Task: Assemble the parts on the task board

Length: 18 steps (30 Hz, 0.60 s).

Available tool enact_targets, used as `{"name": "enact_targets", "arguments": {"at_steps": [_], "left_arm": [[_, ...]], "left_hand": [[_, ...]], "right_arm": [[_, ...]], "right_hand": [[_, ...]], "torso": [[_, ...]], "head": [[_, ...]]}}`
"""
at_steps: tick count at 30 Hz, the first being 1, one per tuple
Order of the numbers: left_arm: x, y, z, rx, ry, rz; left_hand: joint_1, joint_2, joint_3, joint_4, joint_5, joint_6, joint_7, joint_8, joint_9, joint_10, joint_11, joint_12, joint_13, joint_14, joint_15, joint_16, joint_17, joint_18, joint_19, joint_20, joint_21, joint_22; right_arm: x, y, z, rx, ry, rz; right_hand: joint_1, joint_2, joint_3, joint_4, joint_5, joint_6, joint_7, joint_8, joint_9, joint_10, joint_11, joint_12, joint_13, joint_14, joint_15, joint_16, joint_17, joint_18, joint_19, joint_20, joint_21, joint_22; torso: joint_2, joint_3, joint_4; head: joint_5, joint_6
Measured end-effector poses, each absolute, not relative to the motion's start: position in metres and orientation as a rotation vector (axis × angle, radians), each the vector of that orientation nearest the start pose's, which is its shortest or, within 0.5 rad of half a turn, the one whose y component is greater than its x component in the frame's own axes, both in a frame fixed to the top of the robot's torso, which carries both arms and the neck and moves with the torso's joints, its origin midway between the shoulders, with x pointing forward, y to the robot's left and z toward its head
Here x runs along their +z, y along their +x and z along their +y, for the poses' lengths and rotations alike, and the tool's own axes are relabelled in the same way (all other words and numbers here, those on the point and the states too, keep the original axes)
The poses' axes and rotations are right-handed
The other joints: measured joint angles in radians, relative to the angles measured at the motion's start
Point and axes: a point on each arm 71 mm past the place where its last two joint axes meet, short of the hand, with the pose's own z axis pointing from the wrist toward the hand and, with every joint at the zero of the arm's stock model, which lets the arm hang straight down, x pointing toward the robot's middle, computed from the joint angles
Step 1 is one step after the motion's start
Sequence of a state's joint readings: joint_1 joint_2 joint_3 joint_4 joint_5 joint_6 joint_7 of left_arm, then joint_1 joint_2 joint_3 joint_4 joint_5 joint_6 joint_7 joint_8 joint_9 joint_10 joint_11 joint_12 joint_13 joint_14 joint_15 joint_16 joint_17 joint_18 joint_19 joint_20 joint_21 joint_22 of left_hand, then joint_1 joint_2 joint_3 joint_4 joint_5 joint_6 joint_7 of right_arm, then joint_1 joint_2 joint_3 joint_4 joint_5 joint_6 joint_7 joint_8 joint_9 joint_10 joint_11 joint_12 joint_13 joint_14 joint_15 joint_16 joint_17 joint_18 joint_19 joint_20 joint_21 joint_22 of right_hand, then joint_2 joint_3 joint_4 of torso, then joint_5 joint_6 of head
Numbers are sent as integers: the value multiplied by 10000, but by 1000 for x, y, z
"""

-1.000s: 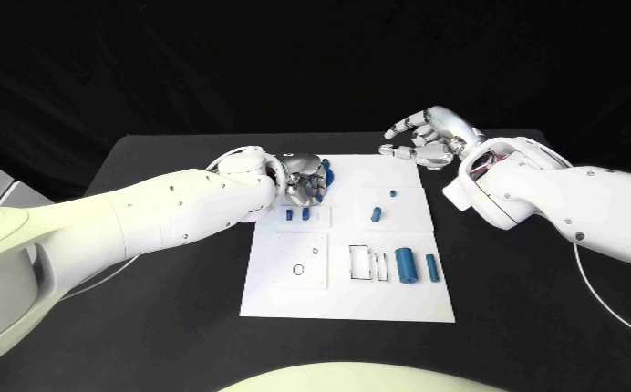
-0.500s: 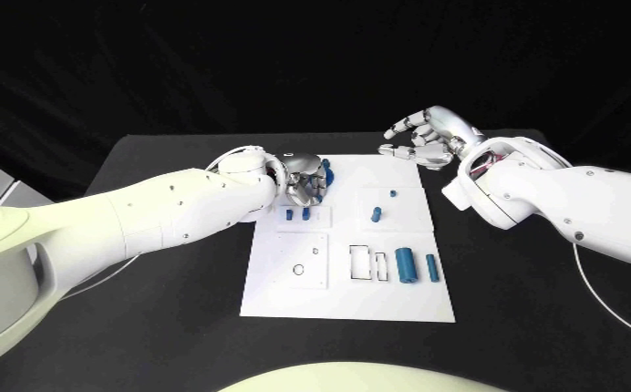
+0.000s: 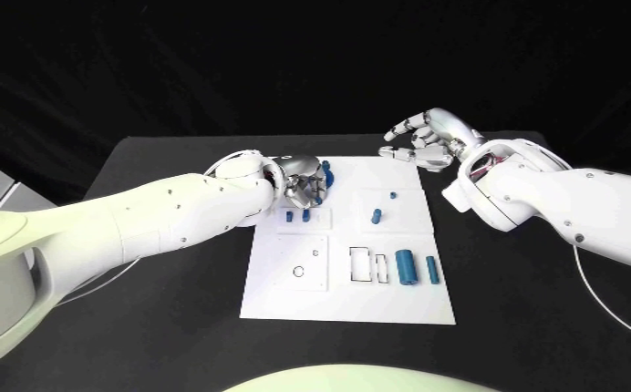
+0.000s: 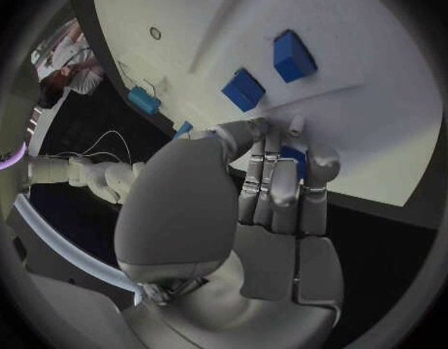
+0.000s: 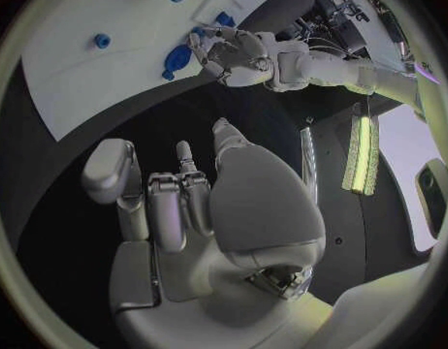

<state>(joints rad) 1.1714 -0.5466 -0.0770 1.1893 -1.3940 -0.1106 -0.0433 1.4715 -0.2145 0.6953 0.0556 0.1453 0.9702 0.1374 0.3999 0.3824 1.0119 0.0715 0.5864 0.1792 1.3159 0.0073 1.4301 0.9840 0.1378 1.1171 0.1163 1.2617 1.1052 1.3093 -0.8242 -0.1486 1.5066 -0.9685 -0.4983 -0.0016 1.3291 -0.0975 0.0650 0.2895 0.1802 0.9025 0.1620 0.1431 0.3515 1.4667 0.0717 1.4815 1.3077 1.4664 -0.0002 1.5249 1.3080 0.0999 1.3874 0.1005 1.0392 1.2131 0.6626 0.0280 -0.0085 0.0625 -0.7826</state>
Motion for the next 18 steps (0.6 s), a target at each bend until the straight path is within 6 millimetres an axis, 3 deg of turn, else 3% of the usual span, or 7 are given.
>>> {"name": "enact_targets", "arguments": {"at_steps": [18], "left_arm": [[-220,513,166,-7295,1205,18799]], "left_hand": [[-510,-122,0,-51,-1,151,-18,-166,1,187,-41,-338,9,155,-18,94,182,1,71,-1,36,65]], "right_arm": [[-165,498,-207,8569,2641,15931]], "right_hand": [[0,0,0,0,0,0,0,0,0,0,0,0,-1,0,0,0,-2,0,0,0,0,0]], "torso": [[-24,11,27]], "head": [[40,53]]}}
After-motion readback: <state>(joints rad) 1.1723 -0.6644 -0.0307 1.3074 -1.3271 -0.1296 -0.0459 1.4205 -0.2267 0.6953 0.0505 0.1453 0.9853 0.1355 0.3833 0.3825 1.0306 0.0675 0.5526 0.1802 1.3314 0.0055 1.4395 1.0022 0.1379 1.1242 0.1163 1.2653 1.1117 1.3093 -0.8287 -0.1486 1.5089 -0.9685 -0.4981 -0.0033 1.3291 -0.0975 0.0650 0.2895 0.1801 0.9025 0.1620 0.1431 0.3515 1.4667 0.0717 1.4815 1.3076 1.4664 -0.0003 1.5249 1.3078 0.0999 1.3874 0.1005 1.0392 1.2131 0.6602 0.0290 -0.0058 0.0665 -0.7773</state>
